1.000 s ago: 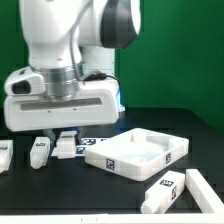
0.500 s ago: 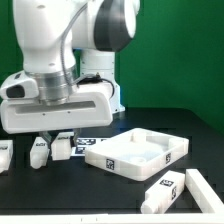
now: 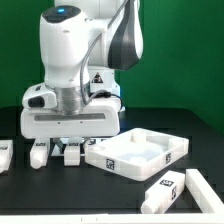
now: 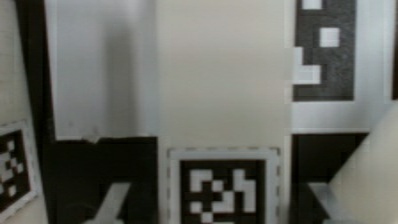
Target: Assemble desk
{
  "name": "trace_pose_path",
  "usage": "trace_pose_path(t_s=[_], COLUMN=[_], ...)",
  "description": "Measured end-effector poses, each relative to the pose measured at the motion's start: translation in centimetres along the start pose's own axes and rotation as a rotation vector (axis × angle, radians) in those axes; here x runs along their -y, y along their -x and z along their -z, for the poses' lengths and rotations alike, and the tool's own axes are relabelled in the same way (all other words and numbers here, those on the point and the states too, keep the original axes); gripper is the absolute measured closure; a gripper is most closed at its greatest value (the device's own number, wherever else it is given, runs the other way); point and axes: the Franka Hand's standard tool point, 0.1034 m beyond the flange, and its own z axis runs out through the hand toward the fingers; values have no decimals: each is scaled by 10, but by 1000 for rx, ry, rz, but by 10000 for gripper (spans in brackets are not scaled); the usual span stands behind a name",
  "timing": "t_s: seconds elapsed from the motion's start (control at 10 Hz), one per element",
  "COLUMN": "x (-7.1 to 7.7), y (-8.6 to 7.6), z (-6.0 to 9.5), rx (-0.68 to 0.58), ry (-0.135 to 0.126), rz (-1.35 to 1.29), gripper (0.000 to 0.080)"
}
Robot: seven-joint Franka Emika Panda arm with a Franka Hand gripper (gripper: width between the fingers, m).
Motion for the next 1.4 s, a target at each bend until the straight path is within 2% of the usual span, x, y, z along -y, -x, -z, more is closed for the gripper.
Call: trace_pose_path(t_s=[0.4, 0.5, 0.6, 0.7, 0.8, 1.0, 1.1, 1.2, 1.3, 1.4], x=[-3, -3, -6, -8, -7, 11, 20, 30, 49, 74], y=[-1, -1, 0, 3, 4, -2, -14, -29, -50, -77], z=[-1, 0, 3, 13, 25, 53, 65, 74, 84, 98], rx=[-6, -6, -3, 7, 12, 22, 27, 34, 46, 52], ry=[3, 3, -2, -17, -36, -58, -67, -69, -69, -66], rz=[20, 20, 39, 38, 34, 20, 3, -17, -84, -141], gripper=[515, 360, 360, 205, 167, 153, 151, 151, 151, 151])
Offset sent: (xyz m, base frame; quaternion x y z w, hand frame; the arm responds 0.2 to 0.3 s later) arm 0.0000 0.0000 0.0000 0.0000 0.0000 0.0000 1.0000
